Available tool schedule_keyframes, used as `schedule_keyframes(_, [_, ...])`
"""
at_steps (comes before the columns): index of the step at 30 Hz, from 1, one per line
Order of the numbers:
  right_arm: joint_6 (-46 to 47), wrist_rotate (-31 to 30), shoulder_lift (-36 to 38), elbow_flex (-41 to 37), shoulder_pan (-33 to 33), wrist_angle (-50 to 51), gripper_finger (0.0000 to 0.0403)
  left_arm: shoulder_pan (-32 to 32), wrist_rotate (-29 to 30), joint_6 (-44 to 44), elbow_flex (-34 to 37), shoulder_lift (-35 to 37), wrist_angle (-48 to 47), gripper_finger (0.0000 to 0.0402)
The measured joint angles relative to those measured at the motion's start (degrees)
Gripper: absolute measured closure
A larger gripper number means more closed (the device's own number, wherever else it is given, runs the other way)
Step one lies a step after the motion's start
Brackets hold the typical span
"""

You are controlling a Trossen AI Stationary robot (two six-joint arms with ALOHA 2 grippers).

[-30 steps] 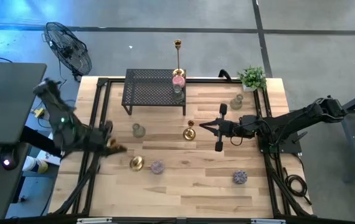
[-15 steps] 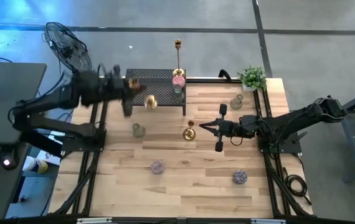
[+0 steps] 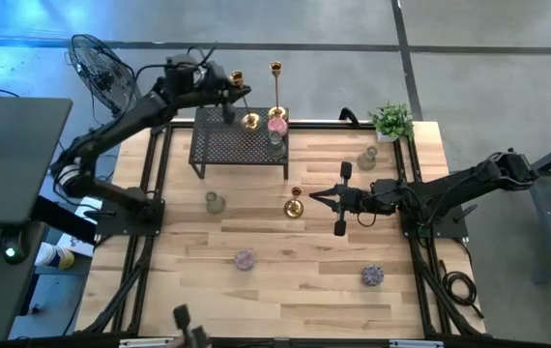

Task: Pick & Place candle stick holders
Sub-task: Put the bottom gold candle holder on the shelf

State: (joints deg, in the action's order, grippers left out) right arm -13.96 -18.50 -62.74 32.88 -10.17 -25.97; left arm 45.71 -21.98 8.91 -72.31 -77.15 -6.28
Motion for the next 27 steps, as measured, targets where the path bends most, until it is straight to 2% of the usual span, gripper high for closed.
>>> schedule_keyframes(8, [0.37, 0.02, 0.01, 0.00, 0.00, -0.01, 0.0401, 1.65, 1.30, 1.92, 0.07, -5.38, 3.62, 0.0394])
schedule_keyframes(16, [0.63, 0.02, 0.00, 0.00, 0.00, 0.04, 0.0402, 1.85, 5.37, 3.48, 0.04, -5.46, 3.82, 0.0394])
schedule_keyframes(27, [0.61, 0.02, 0.00, 0.00, 0.00, 0.10, 0.0401, 4.87, 5.88, -0.21, 0.04, -5.46, 3.70, 0.0394])
